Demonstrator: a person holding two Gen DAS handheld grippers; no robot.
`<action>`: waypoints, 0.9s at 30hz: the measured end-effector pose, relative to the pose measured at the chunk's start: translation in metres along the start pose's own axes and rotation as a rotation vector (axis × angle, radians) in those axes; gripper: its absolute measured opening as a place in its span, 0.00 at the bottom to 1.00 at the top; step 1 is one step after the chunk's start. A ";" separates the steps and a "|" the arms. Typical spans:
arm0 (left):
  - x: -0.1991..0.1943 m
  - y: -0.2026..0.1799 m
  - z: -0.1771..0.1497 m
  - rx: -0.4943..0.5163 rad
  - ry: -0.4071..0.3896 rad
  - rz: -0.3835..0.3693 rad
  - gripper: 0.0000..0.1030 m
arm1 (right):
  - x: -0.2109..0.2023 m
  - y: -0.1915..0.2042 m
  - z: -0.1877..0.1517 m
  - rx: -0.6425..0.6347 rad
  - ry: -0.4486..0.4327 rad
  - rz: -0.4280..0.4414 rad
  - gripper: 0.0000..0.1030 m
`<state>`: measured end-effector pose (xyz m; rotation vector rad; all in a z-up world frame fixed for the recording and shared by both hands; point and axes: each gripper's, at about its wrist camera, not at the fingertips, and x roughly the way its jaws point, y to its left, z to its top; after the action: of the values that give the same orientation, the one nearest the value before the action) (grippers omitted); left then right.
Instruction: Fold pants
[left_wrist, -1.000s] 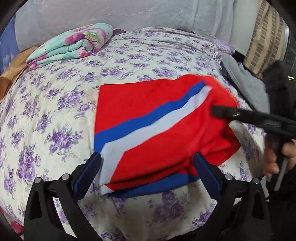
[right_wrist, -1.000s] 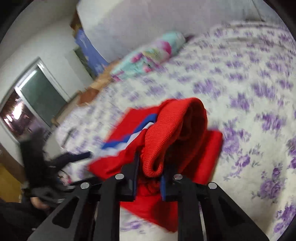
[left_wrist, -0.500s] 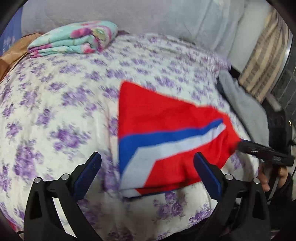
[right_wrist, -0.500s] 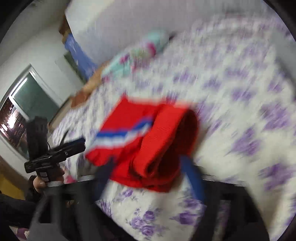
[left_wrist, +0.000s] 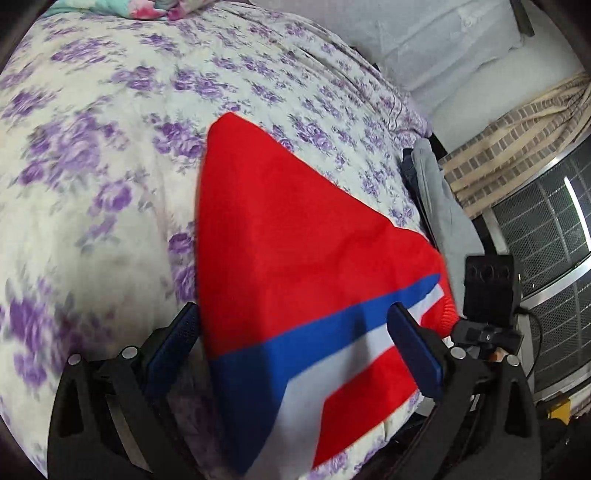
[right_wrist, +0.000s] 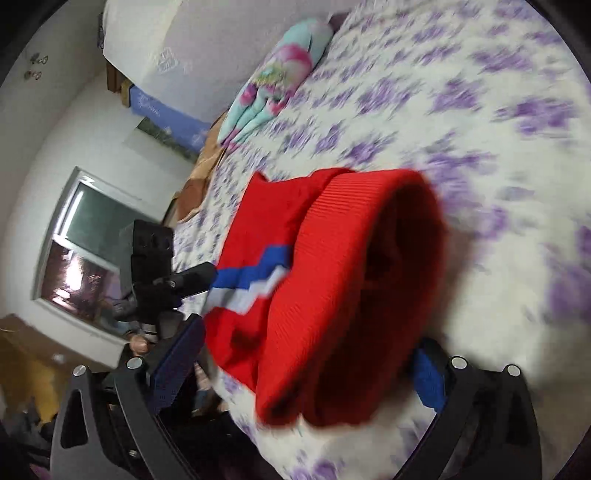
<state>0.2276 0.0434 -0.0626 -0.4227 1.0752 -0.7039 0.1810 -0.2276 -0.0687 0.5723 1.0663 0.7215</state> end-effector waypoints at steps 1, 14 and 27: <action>0.003 -0.002 0.002 0.018 -0.006 -0.005 0.95 | 0.005 -0.002 0.004 0.009 0.007 0.009 0.83; 0.027 -0.032 0.004 0.099 0.021 -0.023 0.95 | -0.047 -0.012 -0.014 -0.046 -0.079 -0.054 0.33; 0.021 -0.038 0.011 0.058 -0.019 -0.067 0.36 | -0.064 -0.004 -0.012 -0.039 -0.142 -0.003 0.34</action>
<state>0.2319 0.0009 -0.0474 -0.4169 1.0237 -0.7871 0.1517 -0.2786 -0.0396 0.5797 0.9194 0.6873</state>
